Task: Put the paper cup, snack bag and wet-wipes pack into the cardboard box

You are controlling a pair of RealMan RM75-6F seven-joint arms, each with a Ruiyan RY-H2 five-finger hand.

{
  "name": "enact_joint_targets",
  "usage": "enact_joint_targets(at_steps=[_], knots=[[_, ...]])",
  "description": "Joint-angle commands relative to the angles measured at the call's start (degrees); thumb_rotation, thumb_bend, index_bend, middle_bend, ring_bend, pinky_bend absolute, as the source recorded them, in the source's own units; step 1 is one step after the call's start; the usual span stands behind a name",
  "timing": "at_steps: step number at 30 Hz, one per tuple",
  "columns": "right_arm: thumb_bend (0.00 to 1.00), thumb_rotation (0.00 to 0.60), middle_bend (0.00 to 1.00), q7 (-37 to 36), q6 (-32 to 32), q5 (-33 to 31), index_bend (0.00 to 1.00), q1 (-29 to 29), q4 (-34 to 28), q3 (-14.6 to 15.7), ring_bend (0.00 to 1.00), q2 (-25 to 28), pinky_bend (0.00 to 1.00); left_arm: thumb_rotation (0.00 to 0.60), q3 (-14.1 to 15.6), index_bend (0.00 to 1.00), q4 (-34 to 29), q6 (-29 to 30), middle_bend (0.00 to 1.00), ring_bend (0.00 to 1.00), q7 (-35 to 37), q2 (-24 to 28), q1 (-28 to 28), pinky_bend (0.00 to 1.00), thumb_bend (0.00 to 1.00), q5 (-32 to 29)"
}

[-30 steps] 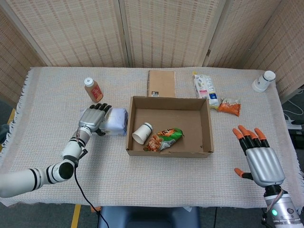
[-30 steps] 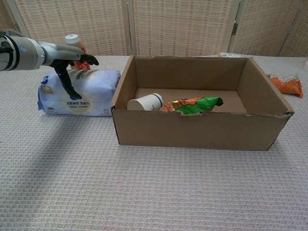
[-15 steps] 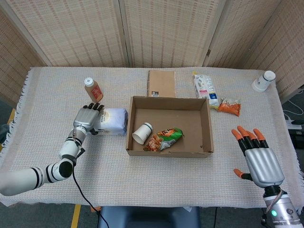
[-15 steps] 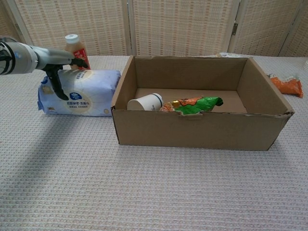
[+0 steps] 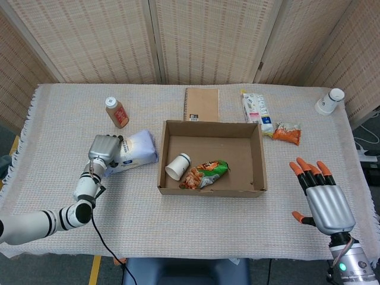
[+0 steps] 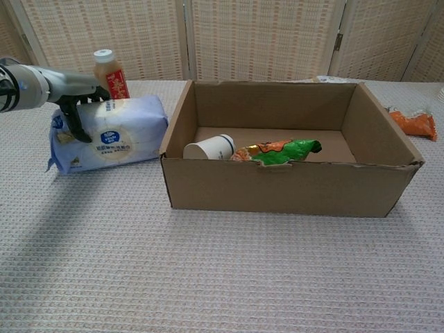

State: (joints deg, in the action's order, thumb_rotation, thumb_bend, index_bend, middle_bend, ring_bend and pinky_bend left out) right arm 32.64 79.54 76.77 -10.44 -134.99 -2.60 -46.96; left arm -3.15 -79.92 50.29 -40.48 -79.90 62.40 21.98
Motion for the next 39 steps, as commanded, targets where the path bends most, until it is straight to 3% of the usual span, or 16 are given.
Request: enact_joint_targets(at_steps=[1,10,17,24,31,39], knots=[[0.08,0.600,0.00,0.0,0.1,0.2,0.06,0.1,0.0,0.0,0.00,0.0,0.00,0.600,-0.5,0.49,-0.8,1.2,0.59,0.45,1.3,0.9,-1.2,0.57,0.33,2.1],[0.08,0.600,0.00,0.2,-0.1,-0.1,0.06,-0.1,0.0,0.2,0.00,-0.1,0.00,0.600,-2.5,0.55,-9.2,3.2,0.65,0.51,0.0,9.2,-1.0,0.62,0.33,0.5],[0.08,0.600,0.00,0.2,0.3,1.2,0.06,0.3,0.0,0.5,0.00,-0.4,0.00,0.600,-5.4,0.58,-19.6,4.9,0.68,0.54,-1.1,19.7,0.4,0.65,0.33,3.2],[0.08,0.600,0.00,0.0,0.9,1.7,0.06,0.6,0.0,0.5,0.00,-0.3,0.00,0.600,-8.4,0.59,-25.6,6.4,0.68,0.54,-4.1,24.7,3.8,0.65,0.33,5.6],[0.08,0.600,0.00,-0.7,1.2,2.1,0.06,0.7,0.0,0.3,0.00,0.2,0.00,0.600,-12.8,0.60,-29.3,9.8,0.69,0.55,-6.1,20.2,9.7,0.66,0.33,1.8],[0.08,0.600,0.00,-1.8,1.7,2.8,0.06,1.0,0.0,0.1,0.00,0.8,0.00,0.600,-15.2,0.60,-25.0,15.0,0.70,0.55,-8.0,5.5,16.3,0.66,0.33,2.6]])
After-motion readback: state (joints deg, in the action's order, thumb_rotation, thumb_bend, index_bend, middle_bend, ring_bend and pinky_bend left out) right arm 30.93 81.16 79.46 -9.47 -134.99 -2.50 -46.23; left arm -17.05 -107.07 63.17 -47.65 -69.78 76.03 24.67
